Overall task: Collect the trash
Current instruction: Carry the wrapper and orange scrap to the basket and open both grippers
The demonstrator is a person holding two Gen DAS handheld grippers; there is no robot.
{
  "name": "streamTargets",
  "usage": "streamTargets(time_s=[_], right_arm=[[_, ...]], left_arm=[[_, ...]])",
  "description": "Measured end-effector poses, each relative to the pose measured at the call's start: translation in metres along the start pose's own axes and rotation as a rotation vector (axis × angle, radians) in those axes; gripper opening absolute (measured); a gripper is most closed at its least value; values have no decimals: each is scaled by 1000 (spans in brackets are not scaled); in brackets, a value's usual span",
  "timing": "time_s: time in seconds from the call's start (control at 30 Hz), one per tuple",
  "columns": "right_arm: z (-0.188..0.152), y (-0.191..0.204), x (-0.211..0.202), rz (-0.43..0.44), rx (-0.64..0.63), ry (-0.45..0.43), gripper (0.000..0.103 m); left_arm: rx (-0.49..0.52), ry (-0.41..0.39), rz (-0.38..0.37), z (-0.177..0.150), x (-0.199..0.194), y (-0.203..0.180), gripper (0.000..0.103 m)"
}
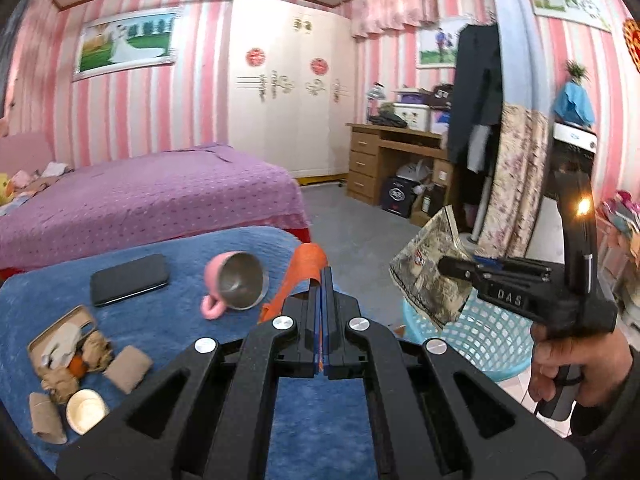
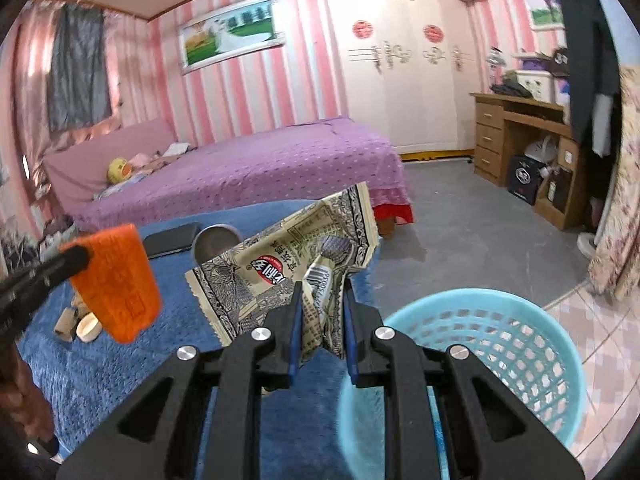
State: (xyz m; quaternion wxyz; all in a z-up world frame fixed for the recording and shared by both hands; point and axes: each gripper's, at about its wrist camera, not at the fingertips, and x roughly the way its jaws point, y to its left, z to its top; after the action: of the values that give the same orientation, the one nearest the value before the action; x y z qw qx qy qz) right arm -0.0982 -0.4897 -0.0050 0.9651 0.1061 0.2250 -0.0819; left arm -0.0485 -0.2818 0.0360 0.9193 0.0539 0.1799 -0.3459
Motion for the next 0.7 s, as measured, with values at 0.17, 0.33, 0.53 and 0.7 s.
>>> streamTargets(time_s=[0.17, 0.33, 0.53, 0.7], right_arm=[[2, -39, -9, -66, 77, -26, 18], [2, -77, -15, -137, 166, -44, 18], [4, -101, -21, -212, 221, -61, 18], [-1, -125, -27, -278, 273, -62, 19]], left_arm=[[-16, 21, -101, 7, 21, -25, 0], [-40, 49, -189, 9, 43, -60, 0], [-37, 98, -308, 6, 75, -108, 0], [-41, 201, -308, -7, 109, -140, 37]])
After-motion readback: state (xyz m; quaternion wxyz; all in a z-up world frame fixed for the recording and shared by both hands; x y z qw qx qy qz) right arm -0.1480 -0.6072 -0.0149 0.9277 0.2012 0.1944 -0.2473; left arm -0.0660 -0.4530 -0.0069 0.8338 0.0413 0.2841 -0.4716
